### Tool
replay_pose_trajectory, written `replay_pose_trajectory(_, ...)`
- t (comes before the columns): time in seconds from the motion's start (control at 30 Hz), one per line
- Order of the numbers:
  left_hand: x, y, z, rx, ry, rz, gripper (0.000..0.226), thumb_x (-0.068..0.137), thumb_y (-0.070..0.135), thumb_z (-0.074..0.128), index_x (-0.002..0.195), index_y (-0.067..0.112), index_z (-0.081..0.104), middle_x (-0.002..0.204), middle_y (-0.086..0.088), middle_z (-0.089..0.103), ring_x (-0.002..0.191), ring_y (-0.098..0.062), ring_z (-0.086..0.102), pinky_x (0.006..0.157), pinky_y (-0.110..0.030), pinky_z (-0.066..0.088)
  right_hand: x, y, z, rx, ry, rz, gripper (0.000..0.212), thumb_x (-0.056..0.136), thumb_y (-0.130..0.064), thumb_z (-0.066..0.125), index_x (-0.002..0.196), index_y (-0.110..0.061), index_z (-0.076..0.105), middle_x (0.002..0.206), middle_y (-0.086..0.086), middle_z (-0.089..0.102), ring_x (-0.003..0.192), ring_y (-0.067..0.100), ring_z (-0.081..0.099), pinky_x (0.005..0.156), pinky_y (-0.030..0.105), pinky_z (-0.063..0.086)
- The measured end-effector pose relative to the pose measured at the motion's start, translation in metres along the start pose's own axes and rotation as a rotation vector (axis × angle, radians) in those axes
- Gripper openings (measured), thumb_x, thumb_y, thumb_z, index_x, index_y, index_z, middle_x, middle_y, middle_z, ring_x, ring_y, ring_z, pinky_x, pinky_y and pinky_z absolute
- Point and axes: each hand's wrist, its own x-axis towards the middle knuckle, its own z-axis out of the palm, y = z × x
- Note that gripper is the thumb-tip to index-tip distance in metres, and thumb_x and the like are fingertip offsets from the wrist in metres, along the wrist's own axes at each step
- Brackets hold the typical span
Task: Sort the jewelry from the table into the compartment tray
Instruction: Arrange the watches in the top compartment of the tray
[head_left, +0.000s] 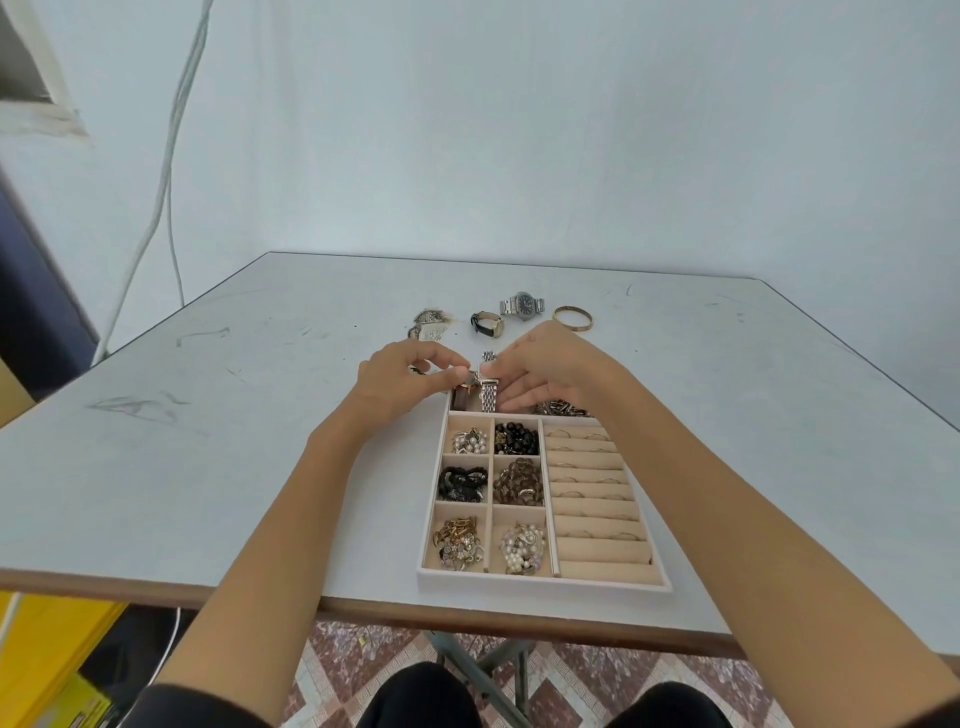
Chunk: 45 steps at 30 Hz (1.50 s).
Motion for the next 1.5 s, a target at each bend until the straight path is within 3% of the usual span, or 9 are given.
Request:
replay_pose_trajectory(0.13, 0.001, -0.002, 0.000, -0.002, 0.002, 0.007, 0.005, 0.077, 0.047, 0.072, 0.081, 0.044, 0.070, 0.084, 0.025, 0.061, 0.094, 0.000, 0.053, 0.100, -0.052, 0.041, -0.002, -0.001, 0.000, -0.027, 0.001, -0.007, 0.013, 0.084, -0.005, 0.070, 0.086, -0.002, 0.058, 0.081, 0.020, 0.067, 0.072, 0.028, 0.069, 0.071, 0.037, 0.060)
replay_pose_trajectory(0.37, 0.001, -0.001, -0.001, 0.004, -0.011, 0.015, 0.012, 0.073, 0.053, 0.071, 0.081, 0.044, 0.071, 0.083, 0.027, 0.062, 0.097, -0.005, 0.055, 0.100, -0.051, 0.042, -0.004, 0.001, -0.004, -0.088, -0.010, -0.010, 0.022, 0.080, -0.006, 0.074, 0.095, 0.005, 0.063, 0.079, 0.017, 0.070, 0.068, 0.022, 0.070, 0.063, 0.027, 0.060)
replay_pose_trajectory(0.57, 0.002, -0.003, 0.000, 0.000, -0.013, 0.014, 0.009, 0.078, 0.046, 0.072, 0.084, 0.039, 0.072, 0.086, 0.021, 0.062, 0.100, -0.009, 0.056, 0.099, -0.046, 0.043, 0.001, 0.007, -0.001, -0.115, 0.029, -0.008, 0.008, 0.080, 0.000, 0.073, 0.084, 0.003, 0.067, 0.078, 0.017, 0.070, 0.061, 0.018, 0.070, 0.061, 0.023, 0.060)
replay_pose_trajectory(0.77, 0.002, -0.003, -0.001, -0.046, -0.043, 0.028, 0.013, 0.080, 0.043, 0.071, 0.089, 0.033, 0.072, 0.089, 0.012, 0.065, 0.101, -0.013, 0.056, 0.074, -0.029, 0.043, 0.005, 0.010, 0.007, -0.123, 0.085, -0.059, 0.007, 0.080, 0.003, 0.072, 0.082, -0.001, 0.066, 0.074, 0.016, 0.069, 0.062, 0.021, 0.069, 0.063, 0.025, 0.060)
replay_pose_trajectory(0.97, 0.001, -0.005, -0.003, -0.086, -0.093, 0.043, 0.017, 0.084, 0.039, 0.068, 0.096, 0.027, 0.071, 0.102, -0.004, 0.068, 0.094, -0.009, 0.055, 0.071, -0.024, 0.043, 0.002, 0.005, 0.004, -0.164, 0.048, -0.065, 0.023, 0.079, -0.004, 0.075, 0.098, 0.003, 0.067, 0.081, 0.016, 0.070, 0.070, 0.021, 0.071, 0.067, 0.025, 0.060)
replay_pose_trajectory(1.17, 0.002, -0.007, -0.007, -0.100, -0.067, 0.062, 0.017, 0.083, 0.031, 0.071, 0.098, 0.022, 0.071, 0.090, 0.012, 0.063, 0.096, -0.008, 0.054, 0.068, -0.021, 0.042, -0.001, 0.005, 0.004, -0.170, 0.016, -0.077, 0.027, 0.074, 0.001, 0.078, 0.099, 0.006, 0.068, 0.081, 0.015, 0.070, 0.078, 0.026, 0.071, 0.071, 0.026, 0.060)
replay_pose_trajectory(1.3, 0.003, -0.006, -0.006, -0.095, -0.064, 0.042, 0.013, 0.082, 0.028, 0.073, 0.093, 0.021, 0.073, 0.090, 0.011, 0.063, 0.095, -0.008, 0.053, 0.067, -0.021, 0.042, 0.002, 0.006, 0.006, -0.190, 0.044, -0.072, 0.022, 0.073, 0.000, 0.079, 0.093, 0.002, 0.068, 0.081, 0.015, 0.071, 0.075, 0.025, 0.071, 0.078, 0.031, 0.059)
replay_pose_trajectory(1.5, 0.003, -0.006, -0.006, -0.110, -0.040, 0.043, 0.016, 0.083, 0.030, 0.071, 0.096, 0.021, 0.072, 0.090, 0.014, 0.065, 0.091, -0.005, 0.054, 0.070, -0.020, 0.042, 0.003, 0.007, 0.005, -0.207, 0.030, -0.088, 0.023, 0.074, -0.003, 0.079, 0.094, -0.001, 0.067, 0.077, 0.012, 0.070, 0.074, 0.023, 0.071, 0.078, 0.030, 0.059)
